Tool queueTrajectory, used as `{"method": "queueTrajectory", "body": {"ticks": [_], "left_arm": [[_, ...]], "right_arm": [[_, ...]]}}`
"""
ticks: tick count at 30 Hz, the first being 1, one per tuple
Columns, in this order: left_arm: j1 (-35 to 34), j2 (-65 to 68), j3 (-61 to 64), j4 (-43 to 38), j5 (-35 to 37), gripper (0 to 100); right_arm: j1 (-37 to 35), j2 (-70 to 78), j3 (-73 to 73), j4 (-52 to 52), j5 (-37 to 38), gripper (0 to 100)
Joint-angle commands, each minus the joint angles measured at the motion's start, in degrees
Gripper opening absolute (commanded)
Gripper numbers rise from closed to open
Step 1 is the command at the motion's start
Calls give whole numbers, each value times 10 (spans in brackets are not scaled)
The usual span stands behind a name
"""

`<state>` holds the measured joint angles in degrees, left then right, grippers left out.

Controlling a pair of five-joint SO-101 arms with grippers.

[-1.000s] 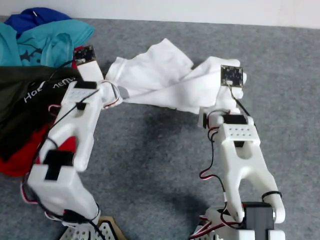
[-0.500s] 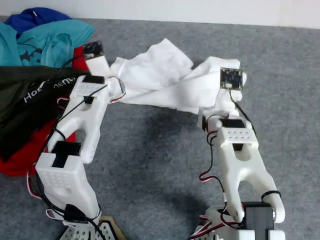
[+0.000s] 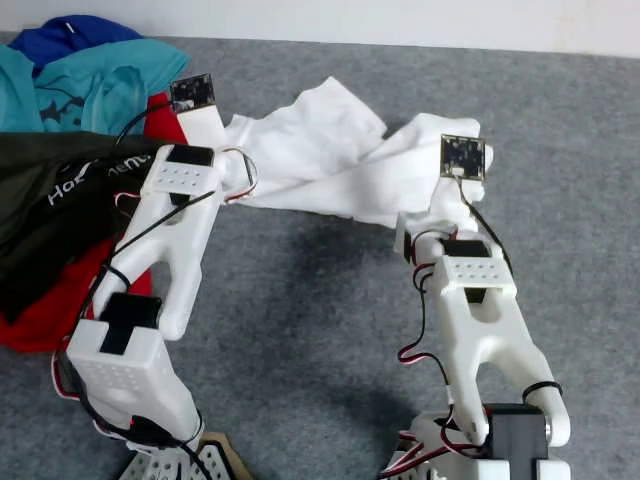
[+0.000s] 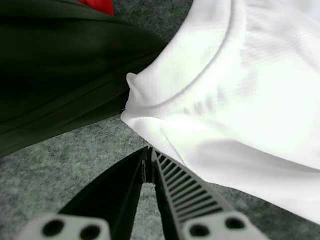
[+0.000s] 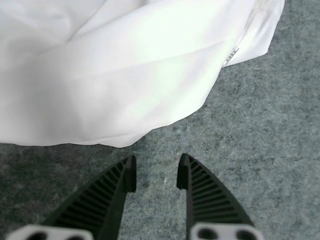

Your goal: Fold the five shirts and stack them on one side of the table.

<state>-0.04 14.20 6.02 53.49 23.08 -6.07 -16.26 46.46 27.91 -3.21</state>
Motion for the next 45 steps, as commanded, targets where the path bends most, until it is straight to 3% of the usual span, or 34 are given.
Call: {"method": "queueTrajectory", "body": {"ticks": [1,5,7,11,18,26,38,42,45], "left_arm": [[-25,-36,-22,31,4,111],[-30,-15,-4,22,5,296],[-31,15,-1,-5,5,314],[-37,61,-19,-45,3,274],[-37,139,-83,-47,2,200],[-33,170,-137,-40,2,2],[95,-80,-131,270,2,12],[95,-145,-129,335,2,13],[65,-162,-101,338,1,13]], "right_arm": [[-5,-26,-4,-10,5,146],[-5,-26,-4,-10,5,146],[-5,-26,2,-10,5,146],[-6,-26,6,-10,6,146],[-6,-26,6,-10,7,146],[-6,-26,5,-10,7,146],[-7,-26,8,-7,4,146],[-14,-32,7,33,4,145],[-25,-32,3,86,4,145]]}}
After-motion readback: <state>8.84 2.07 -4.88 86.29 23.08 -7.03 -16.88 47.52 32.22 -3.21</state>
